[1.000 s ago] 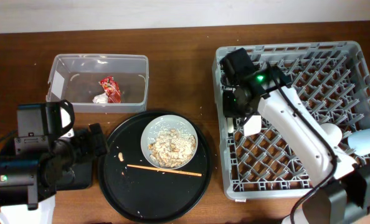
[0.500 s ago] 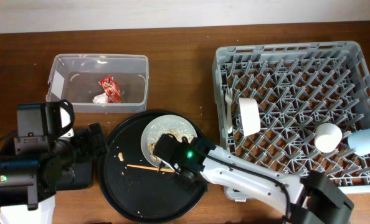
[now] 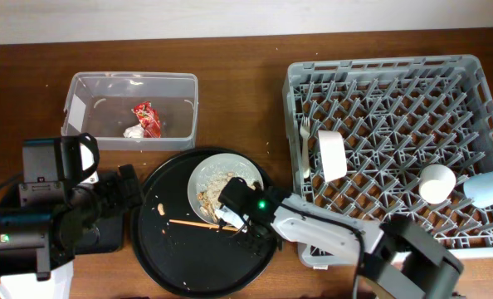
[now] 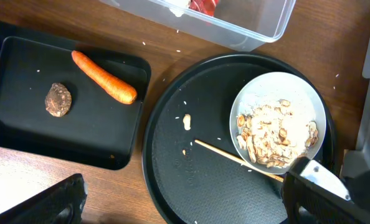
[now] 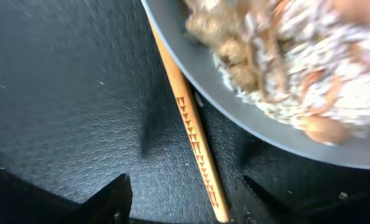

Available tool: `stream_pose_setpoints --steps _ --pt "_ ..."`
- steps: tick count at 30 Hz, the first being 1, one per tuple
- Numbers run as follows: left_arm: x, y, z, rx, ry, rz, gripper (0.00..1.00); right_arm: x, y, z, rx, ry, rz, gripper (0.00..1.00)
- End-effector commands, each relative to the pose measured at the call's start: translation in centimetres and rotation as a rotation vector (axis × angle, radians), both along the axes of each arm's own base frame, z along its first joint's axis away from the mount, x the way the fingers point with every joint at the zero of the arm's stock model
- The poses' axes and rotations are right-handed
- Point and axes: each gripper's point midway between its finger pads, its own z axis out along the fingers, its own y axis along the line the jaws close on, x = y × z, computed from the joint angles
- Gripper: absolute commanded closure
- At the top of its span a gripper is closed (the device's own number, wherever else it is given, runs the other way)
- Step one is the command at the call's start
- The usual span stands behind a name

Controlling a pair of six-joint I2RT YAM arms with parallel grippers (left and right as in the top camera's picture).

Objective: Sort waste into correct bins and load items into the dishwasher rack
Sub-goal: 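Reach the right gripper to the chopstick and grasp it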

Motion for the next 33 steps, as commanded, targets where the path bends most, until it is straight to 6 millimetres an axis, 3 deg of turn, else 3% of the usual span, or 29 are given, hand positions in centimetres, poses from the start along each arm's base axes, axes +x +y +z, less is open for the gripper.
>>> stream_pose_setpoints --steps 1,3,5,11,12,14,15,17,20,23,25,30,31,33 --pt "0.1 0.2 0.5 0.015 -0.018 -0.003 0.01 -0.2 0.0 -0.9 -0.004 0.019 0.007 0.50" --pt "0.1 0.2 0.5 0.015 -0.018 -0.003 0.01 0.0 0.4 -0.8 0.016 0.012 0.007 0.60" --pt "0.1 0.2 0.5 0.015 -0.018 -0.003 0.01 0.0 0.7 -0.8 0.030 0.016 0.009 0.80" --pt "0.0 0.2 0.5 0.014 -0.014 -0.003 0.01 -1.0 -0.4 -2.0 0.006 0.035 0.009 0.75" --pt "0.0 0.2 0.5 0.014 -0.014 -0.003 0.01 -0.9 -0.4 -2.0 0.006 0.035 0.002 0.82" --pt "0.0 0.2 0.5 0.014 -0.014 -0.003 0.01 -1.0 -0.5 -1.6 -0.004 0.045 -0.017 0.88" --pt "0.0 0.2 0.5 0.014 -0.014 -0.003 0.01 -0.9 -0.4 -0.8 -0.008 0.052 -0.042 0.89" --pt "0.0 0.2 0.5 0.014 -0.014 -0.003 0.01 -0.3 0.4 2.8 0.014 0.035 -0.044 0.89" --pt "0.0 0.2 0.5 0.014 -0.014 -0.003 0.01 0.2 2.3 9.4 0.137 -0.002 -0.034 0.88" --pt "0.0 0.2 0.5 0.015 -0.014 -0.003 0.01 0.2 2.9 13.0 0.219 -0.033 -0.026 0.88" --pt "0.0 0.2 0.5 0.014 -0.014 -0.003 0.01 1.2 2.2 13.4 0.194 -0.090 -0.089 0.88" --pt "0.0 0.2 0.5 0.014 -0.014 -0.003 0.01 0.9 2.0 13.8 0.186 -0.075 -0.087 0.88" --pt "0.0 0.2 0.5 0.015 -0.014 -0.003 0.01 -0.5 2.2 13.0 0.197 -0.007 -0.063 0.85" --pt "0.0 0.2 0.5 0.014 -0.014 -0.003 0.01 -2.7 1.8 9.6 0.142 0.065 -0.023 0.85"
